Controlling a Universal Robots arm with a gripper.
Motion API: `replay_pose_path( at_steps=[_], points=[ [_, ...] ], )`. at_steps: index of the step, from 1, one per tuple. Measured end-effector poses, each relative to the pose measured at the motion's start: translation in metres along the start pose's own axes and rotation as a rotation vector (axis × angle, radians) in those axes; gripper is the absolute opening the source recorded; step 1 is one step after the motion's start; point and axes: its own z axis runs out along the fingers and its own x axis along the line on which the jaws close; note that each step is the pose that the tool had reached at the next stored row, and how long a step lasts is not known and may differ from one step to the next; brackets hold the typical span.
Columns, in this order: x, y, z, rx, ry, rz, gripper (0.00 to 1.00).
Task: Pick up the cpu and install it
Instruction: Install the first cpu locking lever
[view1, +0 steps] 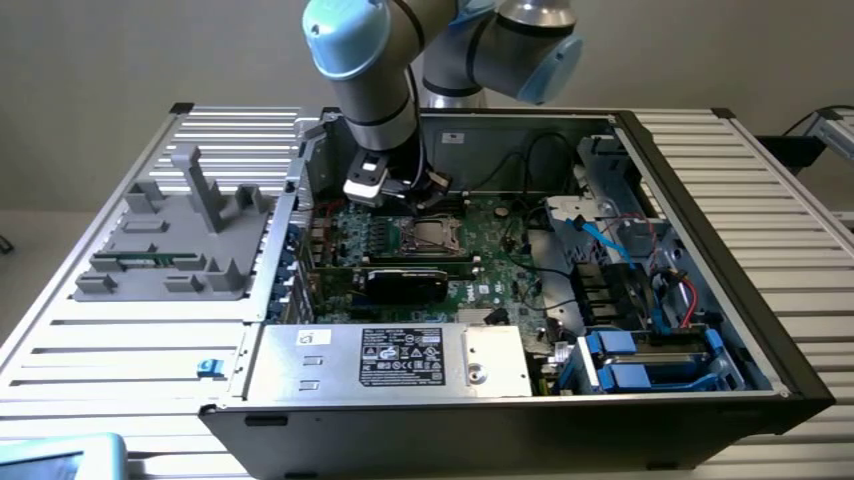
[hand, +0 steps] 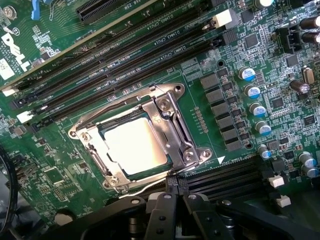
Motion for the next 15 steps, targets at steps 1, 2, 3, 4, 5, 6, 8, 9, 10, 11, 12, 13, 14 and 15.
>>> replay_pose_path(
  at_steps=[1, 2, 3, 4, 5, 6, 8, 9, 10, 11, 12, 13, 14, 15],
  points=[
    [0.000, 0.0001, 0.0003, 0.0000, 0.0002, 0.000, 0.11],
    [0.000, 0.0002, 0.0005, 0.0000, 0.0003, 0.001, 0.11],
    [0.000, 0.0002, 0.0006, -0.0002, 0.0004, 0.001, 0.11],
    [0.000, 0.0002, 0.0007, -0.0003, 0.0005, 0.002, 0.11],
    [0.000, 0.0003, 0.0007, -0.0004, 0.0006, 0.002, 0.11],
    [0.000, 0.0003, 0.0008, -0.0003, 0.0008, 0.002, 0.11],
    [0.000, 0.0003, 0.0008, -0.0002, 0.0009, 0.003, 0.11],
    [0.000, 0.0003, 0.0007, 0.0001, 0.0013, 0.003, 0.11],
    [-0.001, 0.0002, 0.0000, 0.0005, 0.0014, 0.003, 0.11],
    [-0.001, 0.0001, -0.0013, 0.0009, 0.0014, 0.003, 0.11],
    [-0.002, -0.0001, -0.0036, 0.0005, 0.0011, 0.003, 0.11],
    [-0.003, -0.0003, -0.0060, -0.0004, 0.0009, 0.003, 0.11],
    [-0.003, -0.0005, -0.0079, -0.0002, 0.0010, 0.003, 0.11],
    [-0.004, -0.0005, -0.0094, -0.0001, 0.0011, 0.003, 0.11]
  ],
)
